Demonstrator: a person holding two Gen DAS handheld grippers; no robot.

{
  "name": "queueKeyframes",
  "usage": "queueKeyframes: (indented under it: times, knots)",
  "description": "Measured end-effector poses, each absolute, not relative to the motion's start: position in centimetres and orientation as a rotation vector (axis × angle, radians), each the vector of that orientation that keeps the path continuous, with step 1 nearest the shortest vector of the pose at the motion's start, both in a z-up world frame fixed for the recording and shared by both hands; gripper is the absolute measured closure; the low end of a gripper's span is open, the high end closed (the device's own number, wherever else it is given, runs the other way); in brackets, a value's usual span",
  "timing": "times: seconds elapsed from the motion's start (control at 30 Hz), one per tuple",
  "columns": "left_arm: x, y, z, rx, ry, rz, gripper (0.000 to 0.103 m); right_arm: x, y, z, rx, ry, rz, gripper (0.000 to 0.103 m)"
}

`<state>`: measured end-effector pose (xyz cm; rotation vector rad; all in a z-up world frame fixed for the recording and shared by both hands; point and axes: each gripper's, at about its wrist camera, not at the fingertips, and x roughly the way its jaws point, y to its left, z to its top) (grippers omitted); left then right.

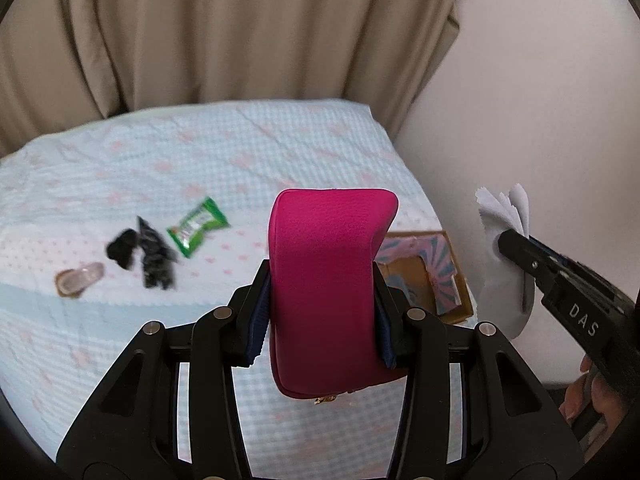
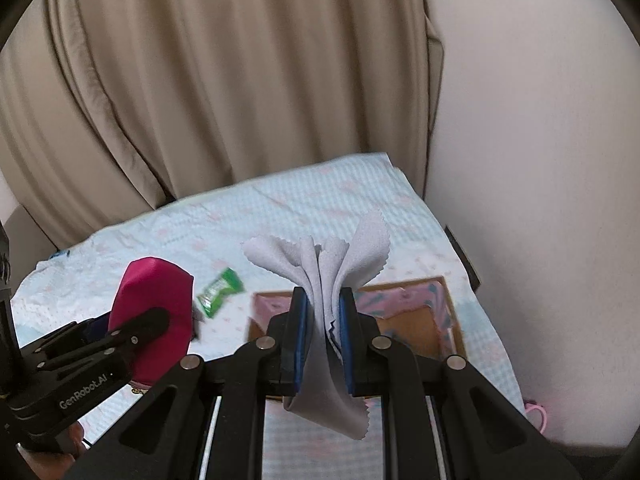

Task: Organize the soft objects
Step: 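Carry the pouch and white cloth over the cardboard box with both tools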

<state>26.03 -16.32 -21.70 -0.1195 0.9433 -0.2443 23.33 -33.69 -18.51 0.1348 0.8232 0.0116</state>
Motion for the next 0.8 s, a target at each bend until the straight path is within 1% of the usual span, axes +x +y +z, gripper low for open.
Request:
queueKeyframes:
  times: [0.13,0.37,0.57,0.8]
  knots:
    - [28.2,-19.6,-25.0,-0.077,1.011,-0.246,0.063,25.4,-36.9,-21.6,0.162,0.894,0.011,0.089]
    - [31.6,-23.1,-30.8,-0.017,1.119,-0.252,0.063,29.6,-40.1,-27.9,0.205,1.044,0.020,0.089]
    - [35.8,-25.5,-36.5,0.008,1.274,-0.265,0.063,32.3,-42.1,-33.3,0.265,1.166,0.005,0.089]
    - [37.1,-28.3,-40.1,0.059,1.363,-0.311,0.063,34.6,-43.7,-36.8,0.303,1.274,-0.014,0.089]
